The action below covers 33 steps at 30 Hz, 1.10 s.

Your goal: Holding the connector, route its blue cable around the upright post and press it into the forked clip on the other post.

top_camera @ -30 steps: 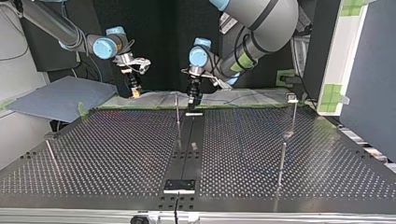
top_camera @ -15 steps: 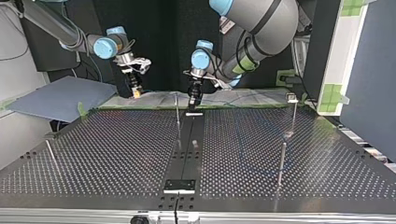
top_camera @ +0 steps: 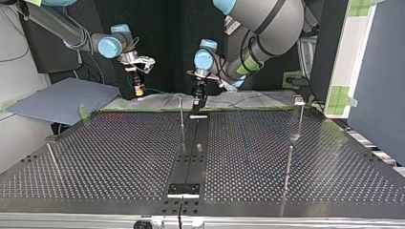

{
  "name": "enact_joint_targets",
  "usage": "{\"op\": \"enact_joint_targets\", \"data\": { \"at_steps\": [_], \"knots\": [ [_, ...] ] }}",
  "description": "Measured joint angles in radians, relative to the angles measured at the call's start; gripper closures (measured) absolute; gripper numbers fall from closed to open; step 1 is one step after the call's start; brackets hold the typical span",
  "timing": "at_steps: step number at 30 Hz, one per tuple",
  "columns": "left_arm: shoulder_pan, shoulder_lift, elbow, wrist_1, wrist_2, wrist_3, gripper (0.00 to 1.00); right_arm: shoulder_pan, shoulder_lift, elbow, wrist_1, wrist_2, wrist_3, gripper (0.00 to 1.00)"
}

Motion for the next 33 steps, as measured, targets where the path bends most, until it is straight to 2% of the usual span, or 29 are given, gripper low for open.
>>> {"op": "enact_joint_targets", "data": {
  "at_steps": [16,33],
  "knots": [
    [0.026,0.000,0.015,0.018,0.016,-0.002,1.00,-0.010,0.007,-0.032,-0.009,-0.006,0.006,1.00],
    [0.037,0.000,0.094,-0.040,0.035,0.000,1.00,-0.015,0.007,-0.095,0.021,-0.019,0.008,1.00]
  ]
}}
